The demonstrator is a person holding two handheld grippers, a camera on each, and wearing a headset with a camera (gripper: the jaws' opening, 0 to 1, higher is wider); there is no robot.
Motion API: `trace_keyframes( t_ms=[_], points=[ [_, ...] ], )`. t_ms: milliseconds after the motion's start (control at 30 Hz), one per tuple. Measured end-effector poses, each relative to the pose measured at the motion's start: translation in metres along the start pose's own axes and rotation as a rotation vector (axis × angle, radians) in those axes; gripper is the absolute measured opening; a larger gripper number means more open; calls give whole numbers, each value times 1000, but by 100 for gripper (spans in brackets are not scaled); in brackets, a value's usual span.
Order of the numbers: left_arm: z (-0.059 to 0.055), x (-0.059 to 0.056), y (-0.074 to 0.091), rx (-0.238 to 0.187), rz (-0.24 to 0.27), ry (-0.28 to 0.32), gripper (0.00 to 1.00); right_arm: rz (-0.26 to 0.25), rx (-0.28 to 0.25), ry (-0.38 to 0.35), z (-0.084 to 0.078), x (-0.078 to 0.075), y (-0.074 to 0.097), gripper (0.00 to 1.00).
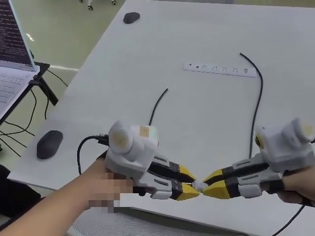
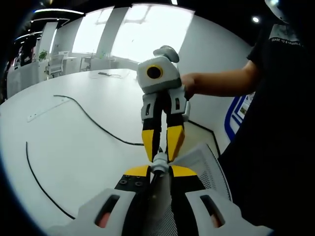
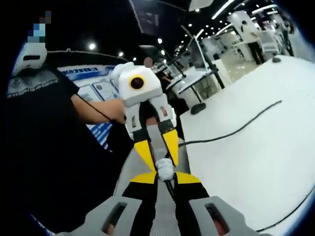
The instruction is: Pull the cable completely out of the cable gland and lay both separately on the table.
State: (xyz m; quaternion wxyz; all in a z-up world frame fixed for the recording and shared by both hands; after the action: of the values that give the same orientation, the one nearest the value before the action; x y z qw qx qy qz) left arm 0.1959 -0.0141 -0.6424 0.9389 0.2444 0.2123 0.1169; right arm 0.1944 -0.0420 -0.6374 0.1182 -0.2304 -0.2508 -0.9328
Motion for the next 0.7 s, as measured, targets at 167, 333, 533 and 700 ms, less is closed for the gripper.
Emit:
trace_keyframes(
  t_ms=[167,333,533,700],
  points=[
    [-3,1,-1,6,-5,15,15,-129,77,303,-4,2,-2,7],
    [-8,-1,-2,8,-12,27,15,-263,170,558,-10,7,-9,7],
    [-13,-1,-1,-8,-11,58,15,-415,258,720,-11,7,-13,7],
    [-9,1,3,-31,2,67,15,-459,241,738,-7,5,-13,7]
  ],
)
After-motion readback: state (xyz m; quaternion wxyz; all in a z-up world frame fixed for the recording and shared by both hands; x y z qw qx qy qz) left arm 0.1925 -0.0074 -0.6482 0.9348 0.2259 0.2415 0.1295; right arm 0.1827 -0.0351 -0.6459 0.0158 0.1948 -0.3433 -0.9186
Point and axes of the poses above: the centre of the closed fingertips' face, and the gripper's own axes: y roughly backward along the fingers, x roughly to its left, z roughly out of its top, the point moved 2 cm from there along y, roughly backward along the fingers, and after that the axes turned 3 degrees about x, right-handed, at the moved point
